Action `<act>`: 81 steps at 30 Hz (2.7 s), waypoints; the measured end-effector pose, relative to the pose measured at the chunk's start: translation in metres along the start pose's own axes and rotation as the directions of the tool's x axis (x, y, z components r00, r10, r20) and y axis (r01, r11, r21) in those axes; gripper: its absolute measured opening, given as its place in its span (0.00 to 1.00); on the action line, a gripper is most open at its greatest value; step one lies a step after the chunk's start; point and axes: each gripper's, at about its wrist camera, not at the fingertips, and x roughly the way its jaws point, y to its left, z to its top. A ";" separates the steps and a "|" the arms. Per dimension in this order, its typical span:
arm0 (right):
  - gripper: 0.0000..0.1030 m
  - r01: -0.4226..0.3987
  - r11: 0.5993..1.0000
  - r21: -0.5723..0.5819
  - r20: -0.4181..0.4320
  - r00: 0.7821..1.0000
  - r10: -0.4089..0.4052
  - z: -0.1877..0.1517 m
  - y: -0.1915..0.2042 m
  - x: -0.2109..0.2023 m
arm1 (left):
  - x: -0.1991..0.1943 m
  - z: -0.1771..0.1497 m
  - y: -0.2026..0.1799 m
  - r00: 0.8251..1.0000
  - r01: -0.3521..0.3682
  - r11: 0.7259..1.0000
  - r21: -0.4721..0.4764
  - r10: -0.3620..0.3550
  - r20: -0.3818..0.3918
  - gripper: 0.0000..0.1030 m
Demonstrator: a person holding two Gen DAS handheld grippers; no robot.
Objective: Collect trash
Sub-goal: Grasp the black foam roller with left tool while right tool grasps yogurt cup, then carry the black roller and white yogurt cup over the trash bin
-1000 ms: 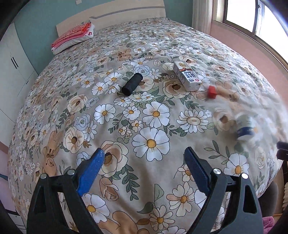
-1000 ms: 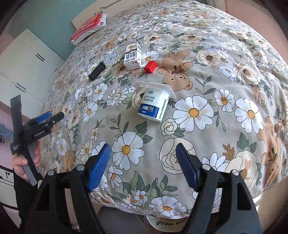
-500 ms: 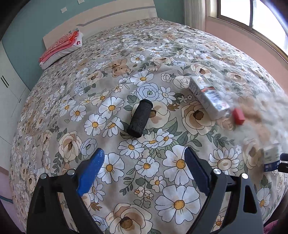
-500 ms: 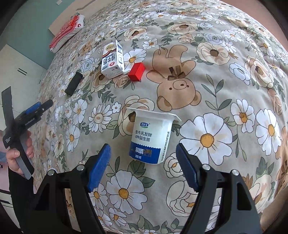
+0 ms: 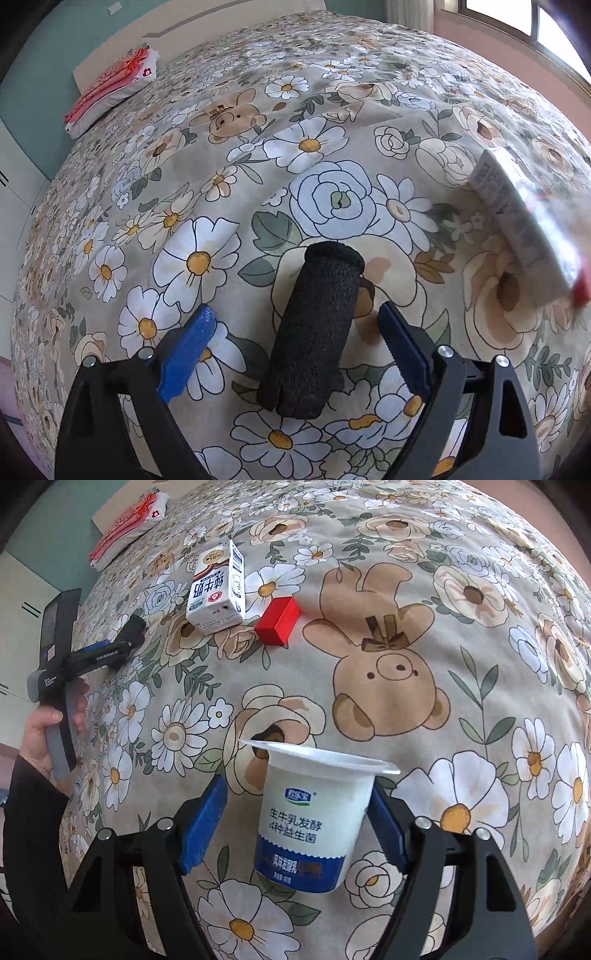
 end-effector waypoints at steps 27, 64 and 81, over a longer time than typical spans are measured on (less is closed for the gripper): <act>0.48 -0.075 0.988 -0.131 0.058 0.995 0.084 -0.033 -0.022 -0.069 | -0.138 -0.092 -0.052 0.994 0.106 0.942 -0.319 -0.088 0.070 0.38; 0.48 0.084 0.895 -0.438 0.443 0.887 0.134 -0.185 -0.065 -0.355 | -0.478 -0.263 -0.221 0.928 0.062 0.969 -0.240 0.032 0.371 0.38; 0.48 0.061 0.855 -0.515 0.432 0.880 0.197 -0.270 -0.079 -0.371 | -0.476 -0.337 -0.269 0.938 0.085 0.992 -0.090 -0.050 0.342 0.38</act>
